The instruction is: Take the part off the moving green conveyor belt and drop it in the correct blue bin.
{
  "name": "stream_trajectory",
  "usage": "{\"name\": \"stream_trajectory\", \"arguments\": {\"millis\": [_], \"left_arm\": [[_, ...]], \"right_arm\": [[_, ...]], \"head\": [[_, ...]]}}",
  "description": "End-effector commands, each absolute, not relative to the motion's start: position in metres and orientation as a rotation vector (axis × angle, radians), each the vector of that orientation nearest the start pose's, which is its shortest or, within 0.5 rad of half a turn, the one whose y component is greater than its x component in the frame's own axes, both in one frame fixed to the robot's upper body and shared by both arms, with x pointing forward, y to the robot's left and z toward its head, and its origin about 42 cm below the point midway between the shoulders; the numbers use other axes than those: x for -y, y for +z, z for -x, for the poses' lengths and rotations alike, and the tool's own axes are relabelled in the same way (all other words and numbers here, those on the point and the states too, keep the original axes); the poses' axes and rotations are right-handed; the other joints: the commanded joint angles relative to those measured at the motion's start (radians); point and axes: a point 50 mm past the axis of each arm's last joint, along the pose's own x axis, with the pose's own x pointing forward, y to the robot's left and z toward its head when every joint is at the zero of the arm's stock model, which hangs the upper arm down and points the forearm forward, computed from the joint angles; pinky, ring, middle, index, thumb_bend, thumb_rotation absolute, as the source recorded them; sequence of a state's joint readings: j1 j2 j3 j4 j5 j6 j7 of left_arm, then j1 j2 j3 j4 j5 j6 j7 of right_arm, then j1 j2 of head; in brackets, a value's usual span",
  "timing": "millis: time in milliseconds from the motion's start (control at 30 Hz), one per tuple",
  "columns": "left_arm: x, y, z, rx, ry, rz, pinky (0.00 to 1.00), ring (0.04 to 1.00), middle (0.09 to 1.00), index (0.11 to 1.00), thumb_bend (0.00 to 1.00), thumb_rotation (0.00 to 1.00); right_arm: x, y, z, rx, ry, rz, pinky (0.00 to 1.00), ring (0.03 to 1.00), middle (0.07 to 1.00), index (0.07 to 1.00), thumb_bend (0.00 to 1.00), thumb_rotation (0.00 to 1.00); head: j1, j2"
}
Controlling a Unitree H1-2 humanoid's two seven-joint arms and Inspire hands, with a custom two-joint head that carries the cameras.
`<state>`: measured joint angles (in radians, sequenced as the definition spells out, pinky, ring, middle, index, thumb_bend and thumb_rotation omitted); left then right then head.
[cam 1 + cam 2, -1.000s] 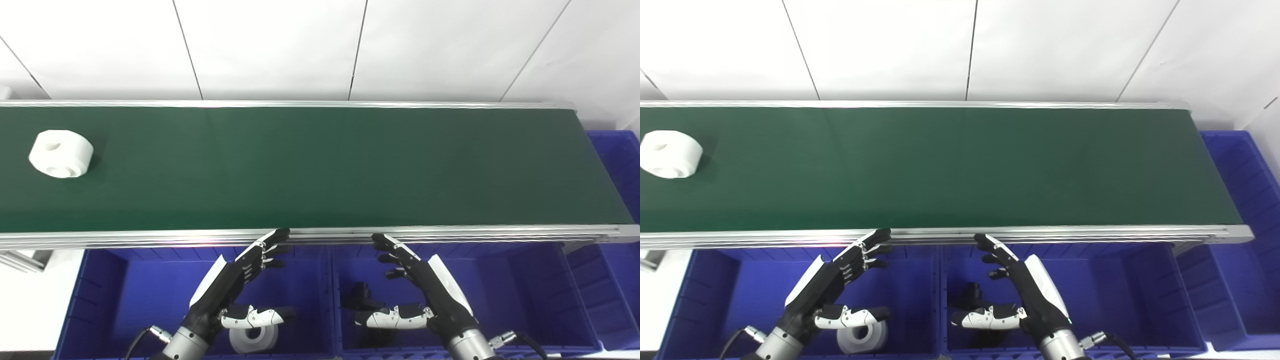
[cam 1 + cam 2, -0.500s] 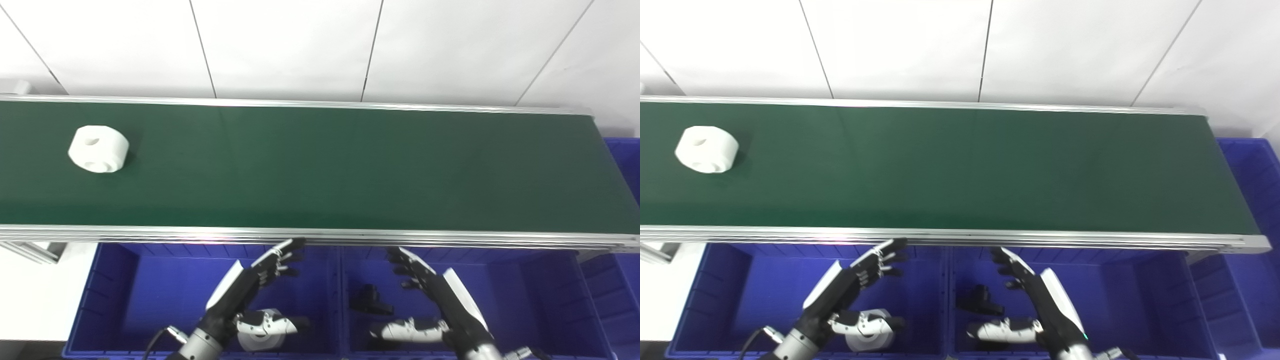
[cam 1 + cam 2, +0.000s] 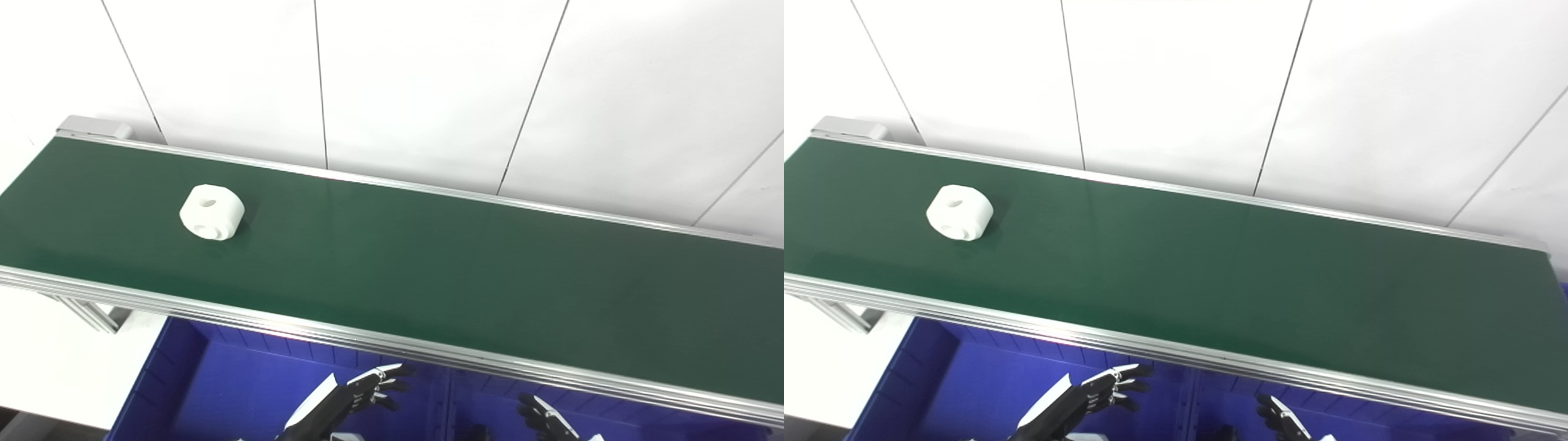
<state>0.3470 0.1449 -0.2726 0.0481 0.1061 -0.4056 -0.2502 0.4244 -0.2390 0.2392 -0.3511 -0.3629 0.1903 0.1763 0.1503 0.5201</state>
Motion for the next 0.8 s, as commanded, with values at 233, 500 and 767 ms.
{"name": "stream_trajectory", "arguments": {"millis": [233, 500, 767], "left_arm": [[-0.186, 0.034, -0.146, 0.057, -0.494, -0.139, 0.71, 0.826, 0.89, 0.851, 0.63, 0.08], [-0.194, 0.068, -0.152, 0.18, -0.422, -0.097, 0.68, 0.799, 0.871, 0.824, 0.67, 0.1], [-0.224, 0.142, -0.191, 0.416, -0.375, -0.205, 0.68, 0.794, 0.861, 0.834, 0.71, 0.24]], "right_arm": [[0.222, 0.085, -0.141, -0.212, 0.339, 0.507, 0.83, 0.86, 0.858, 0.883, 0.81, 0.0], [0.222, 0.081, -0.144, -0.224, 0.339, 0.494, 0.82, 0.856, 0.855, 0.881, 0.82, 0.0], [0.222, 0.077, -0.15, -0.191, 0.34, 0.482, 0.81, 0.849, 0.857, 0.873, 0.83, 0.0]], "head": [[0.008, -0.034], [0.005, -0.04], [-0.01, -0.029]]}}
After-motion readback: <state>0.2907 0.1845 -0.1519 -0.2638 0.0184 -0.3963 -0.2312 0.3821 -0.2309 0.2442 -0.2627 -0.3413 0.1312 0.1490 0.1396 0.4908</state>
